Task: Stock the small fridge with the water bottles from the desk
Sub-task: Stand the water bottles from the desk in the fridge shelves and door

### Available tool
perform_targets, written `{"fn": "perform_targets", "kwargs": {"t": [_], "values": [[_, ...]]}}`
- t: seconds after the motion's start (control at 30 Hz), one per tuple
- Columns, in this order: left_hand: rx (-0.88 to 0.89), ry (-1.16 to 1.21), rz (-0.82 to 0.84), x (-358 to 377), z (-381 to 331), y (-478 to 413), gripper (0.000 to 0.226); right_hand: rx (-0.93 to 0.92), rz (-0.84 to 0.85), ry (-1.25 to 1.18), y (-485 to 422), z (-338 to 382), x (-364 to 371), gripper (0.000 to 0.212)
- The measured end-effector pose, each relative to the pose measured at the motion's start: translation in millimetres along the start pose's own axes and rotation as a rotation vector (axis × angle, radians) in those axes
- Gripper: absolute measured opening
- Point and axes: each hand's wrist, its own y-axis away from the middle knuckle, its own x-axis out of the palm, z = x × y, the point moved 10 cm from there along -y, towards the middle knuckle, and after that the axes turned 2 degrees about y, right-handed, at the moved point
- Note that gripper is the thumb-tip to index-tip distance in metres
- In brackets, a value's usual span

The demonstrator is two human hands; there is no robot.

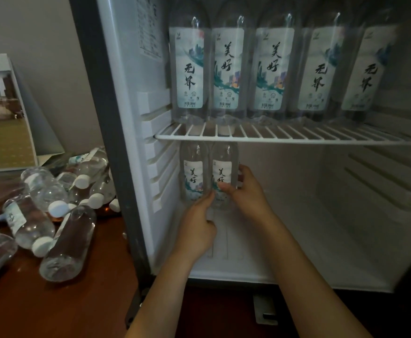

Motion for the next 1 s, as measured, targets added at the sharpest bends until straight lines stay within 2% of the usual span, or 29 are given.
{"fn": "perform_targets", "kwargs": {"t": [0.27, 0.4, 0.47, 0.53, 0.67, 0.77, 0.87, 1.0], "values": [[0.007, 0.021, -0.019, -3.9, 1.4, -2.3, 0.067, 0.117, -0.04, 0.006, -3.7, -6.6, -4.7, 0.064], [0.039, 0.025, -0.023, -5.2, -8.2, -0.7, 0.068, 0.099, -0.117, 0.16, -5.6, 5.4, -16.0, 0.069], [0.055, 0.052, -0.026, -7.8, -16.0, 0.3, 0.068, 0.079, -0.17, 0.253, -4.4, 14.7, -25.4, 0.065], [0.069, 0.067, -0.022, -10.8, -25.7, 2.7, 0.069, 0.084, -0.151, 0.301, -3.3, 22.8, -31.7, 0.059], [0.031, 0.118, 0.028, -15.3, -34.0, 18.4, 0.059, 0.072, 0.025, 0.448, 3.9, 43.8, -27.8, 0.026], [-0.003, 0.143, 0.154, -20.9, -34.6, 46.7, 0.046, 0.027, 0.187, 0.509, 22.4, 66.2, -11.7, 0.027], [0.024, 0.107, 0.324, -36.9, -36.9, 83.0, 0.035, -0.135, 0.392, 0.627, 48.4, 94.8, 16.4, 0.024], [-0.017, 0.007, 0.367, -95.3, -23.3, 118.2, 0.02, -0.33, 0.727, 0.695, 105.6, 124.7, 70.1, 0.024]]}}
